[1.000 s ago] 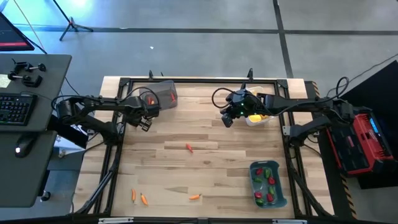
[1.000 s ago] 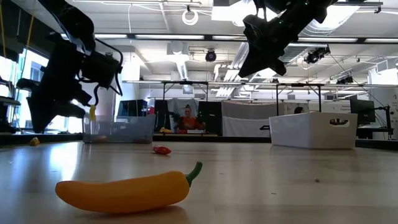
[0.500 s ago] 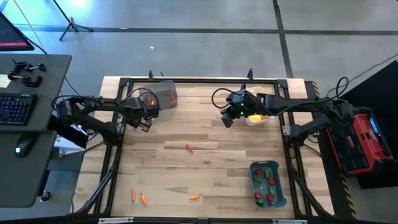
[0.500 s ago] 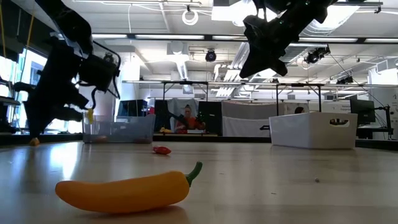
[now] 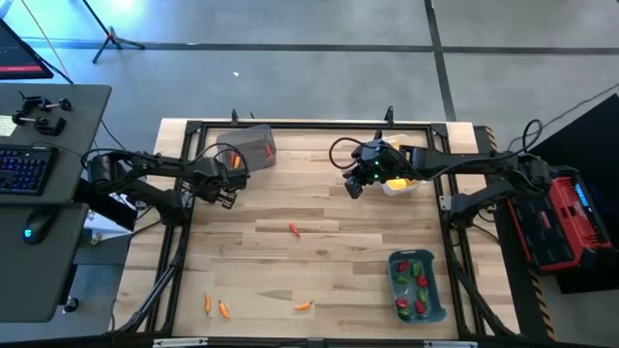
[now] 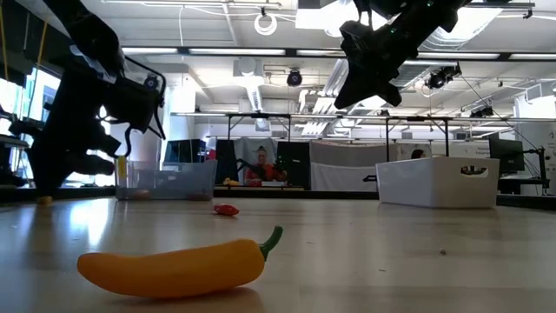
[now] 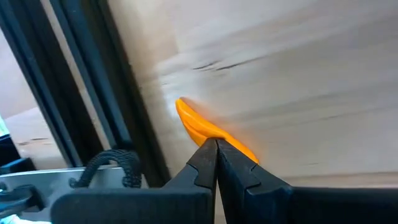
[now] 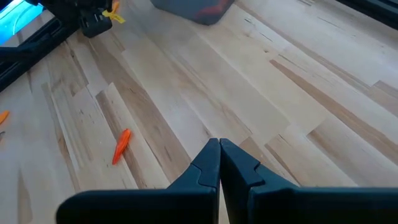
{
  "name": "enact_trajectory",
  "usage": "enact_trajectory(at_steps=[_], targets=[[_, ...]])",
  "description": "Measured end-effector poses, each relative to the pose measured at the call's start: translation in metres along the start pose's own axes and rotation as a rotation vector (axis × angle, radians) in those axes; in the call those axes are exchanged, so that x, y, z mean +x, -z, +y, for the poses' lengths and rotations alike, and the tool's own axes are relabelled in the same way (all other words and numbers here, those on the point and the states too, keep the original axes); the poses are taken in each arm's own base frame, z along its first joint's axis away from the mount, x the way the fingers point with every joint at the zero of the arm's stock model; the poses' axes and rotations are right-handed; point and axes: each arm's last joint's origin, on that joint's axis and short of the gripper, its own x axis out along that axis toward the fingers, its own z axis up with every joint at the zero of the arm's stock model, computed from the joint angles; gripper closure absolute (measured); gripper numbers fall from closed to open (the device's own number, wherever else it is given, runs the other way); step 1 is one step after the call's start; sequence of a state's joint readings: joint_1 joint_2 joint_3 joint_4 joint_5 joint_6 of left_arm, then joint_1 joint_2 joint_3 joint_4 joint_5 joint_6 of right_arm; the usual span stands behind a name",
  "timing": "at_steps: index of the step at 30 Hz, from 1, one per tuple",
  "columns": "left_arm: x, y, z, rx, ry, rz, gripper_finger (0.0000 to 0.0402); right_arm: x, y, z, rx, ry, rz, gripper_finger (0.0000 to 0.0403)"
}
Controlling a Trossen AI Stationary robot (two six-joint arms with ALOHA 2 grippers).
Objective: Sort produce into baskets
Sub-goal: Put the yellow chili pepper into the black bin
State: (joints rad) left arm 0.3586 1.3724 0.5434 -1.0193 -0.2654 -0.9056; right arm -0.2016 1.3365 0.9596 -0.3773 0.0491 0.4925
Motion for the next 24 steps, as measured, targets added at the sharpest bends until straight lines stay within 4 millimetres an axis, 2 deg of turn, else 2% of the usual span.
enact_trajectory(at_steps=[9, 16, 24], targets=[[-0.006, 0.016, -0.016, 0.013, 0.056, -0.030, 0.0401, -0.004, -0.001, 0.000, -0.002, -0.005, -0.013, 0.0402], [-0.019, 0.028, -0.032, -0.010, 0.146, -0.034, 0.0401, -0.042, -0.008, 0.000, -0.013, -0.011, -0.139, 0.0402], [-0.038, 0.031, -0.061, -0.056, 0.380, -0.127, 0.0401, -0.081, -0.003, -0.005, -0.008, -0.007, -0.183, 0.0402]])
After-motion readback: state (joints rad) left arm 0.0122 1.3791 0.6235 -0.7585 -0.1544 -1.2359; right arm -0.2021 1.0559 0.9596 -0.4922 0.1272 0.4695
